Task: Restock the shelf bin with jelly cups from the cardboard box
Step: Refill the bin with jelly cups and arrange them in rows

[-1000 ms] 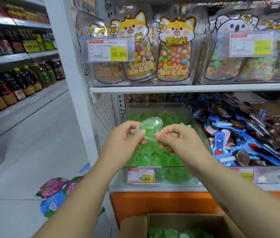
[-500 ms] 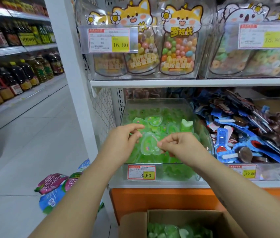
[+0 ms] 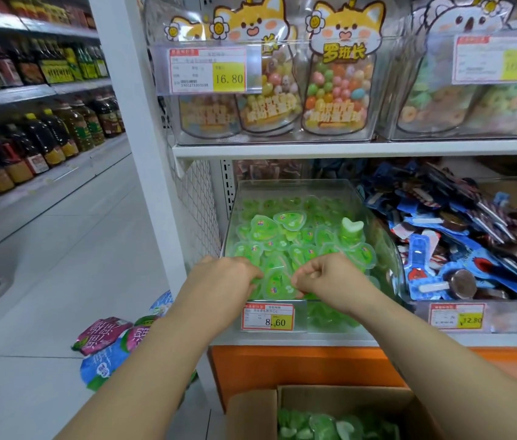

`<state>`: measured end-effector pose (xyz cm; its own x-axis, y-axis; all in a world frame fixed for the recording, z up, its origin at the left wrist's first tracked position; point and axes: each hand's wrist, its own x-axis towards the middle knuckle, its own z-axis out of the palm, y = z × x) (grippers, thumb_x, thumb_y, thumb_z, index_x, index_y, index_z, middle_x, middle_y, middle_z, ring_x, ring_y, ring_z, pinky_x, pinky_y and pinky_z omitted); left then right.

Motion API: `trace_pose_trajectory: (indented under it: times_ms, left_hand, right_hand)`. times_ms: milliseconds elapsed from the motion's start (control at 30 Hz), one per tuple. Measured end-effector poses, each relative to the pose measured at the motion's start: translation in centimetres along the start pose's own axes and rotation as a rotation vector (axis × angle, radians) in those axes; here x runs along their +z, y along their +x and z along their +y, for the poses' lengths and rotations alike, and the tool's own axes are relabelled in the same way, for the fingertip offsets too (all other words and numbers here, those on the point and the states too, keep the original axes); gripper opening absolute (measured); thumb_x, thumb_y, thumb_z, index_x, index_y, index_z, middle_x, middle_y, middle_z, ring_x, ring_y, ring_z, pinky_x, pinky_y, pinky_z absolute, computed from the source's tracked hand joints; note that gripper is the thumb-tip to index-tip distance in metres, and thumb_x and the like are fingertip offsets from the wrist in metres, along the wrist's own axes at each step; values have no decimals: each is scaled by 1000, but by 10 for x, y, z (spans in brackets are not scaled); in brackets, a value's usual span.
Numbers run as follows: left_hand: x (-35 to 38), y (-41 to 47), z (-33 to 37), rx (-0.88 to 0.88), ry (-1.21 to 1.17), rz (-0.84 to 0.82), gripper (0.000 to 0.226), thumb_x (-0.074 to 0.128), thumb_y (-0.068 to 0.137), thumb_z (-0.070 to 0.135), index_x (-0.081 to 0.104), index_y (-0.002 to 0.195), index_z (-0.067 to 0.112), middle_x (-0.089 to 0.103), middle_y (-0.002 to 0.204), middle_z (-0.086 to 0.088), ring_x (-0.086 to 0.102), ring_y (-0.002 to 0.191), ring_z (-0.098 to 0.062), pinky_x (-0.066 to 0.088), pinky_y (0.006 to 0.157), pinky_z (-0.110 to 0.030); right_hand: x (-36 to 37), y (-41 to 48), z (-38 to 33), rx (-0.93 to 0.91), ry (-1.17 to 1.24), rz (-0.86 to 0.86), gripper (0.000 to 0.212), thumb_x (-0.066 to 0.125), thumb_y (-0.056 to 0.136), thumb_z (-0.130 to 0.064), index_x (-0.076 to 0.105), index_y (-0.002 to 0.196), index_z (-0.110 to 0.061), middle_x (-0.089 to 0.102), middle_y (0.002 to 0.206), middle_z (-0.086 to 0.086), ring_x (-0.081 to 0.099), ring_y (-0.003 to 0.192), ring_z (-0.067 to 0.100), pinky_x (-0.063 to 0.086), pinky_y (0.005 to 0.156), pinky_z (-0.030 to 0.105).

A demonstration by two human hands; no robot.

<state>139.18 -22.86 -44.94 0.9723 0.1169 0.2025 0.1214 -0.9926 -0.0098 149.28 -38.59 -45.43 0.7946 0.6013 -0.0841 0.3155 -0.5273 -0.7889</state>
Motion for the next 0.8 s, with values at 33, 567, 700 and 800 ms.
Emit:
trace_pose_trajectory:
  times_ms: [33, 567, 700, 800]
  left_hand:
    - [1, 0, 0, 7, 0, -3, 31, 44, 98, 32, 56, 127, 35, 57, 128, 14, 55, 113, -8, 36, 95, -28]
    - [9, 5, 12, 52, 83, 84, 40, 35, 99, 42, 44, 136, 31, 44, 143, 15, 39, 128, -11, 23, 94, -33]
    - [11, 4, 10, 75, 86, 118, 39, 38, 98, 40, 46, 135, 31, 46, 141, 14, 41, 127, -12, 25, 93, -34]
    - [11, 3, 8, 103, 75, 124, 29, 58, 88, 39, 64, 115, 31, 65, 117, 13, 59, 104, -13, 35, 80, -34]
  right_hand:
    - [1, 0, 0, -16, -26, 12, 12, 63, 88, -21, 69, 79, -15, 70, 70, -1, 49, 45, 10, 43, 48, 22]
    - [-5, 21, -9, -493, -906, 82, 38, 39, 98, -24, 50, 133, -37, 44, 140, -19, 36, 109, 19, 27, 82, 31]
    - [-5, 26, -12, -482, -970, 51, 40, 41, 97, -29, 45, 137, -34, 43, 140, -16, 34, 114, 19, 27, 86, 33]
    - [-6, 29, -12, -482, -999, 29, 43, 48, 94, -37, 44, 137, -34, 43, 140, -15, 34, 117, 18, 28, 89, 33]
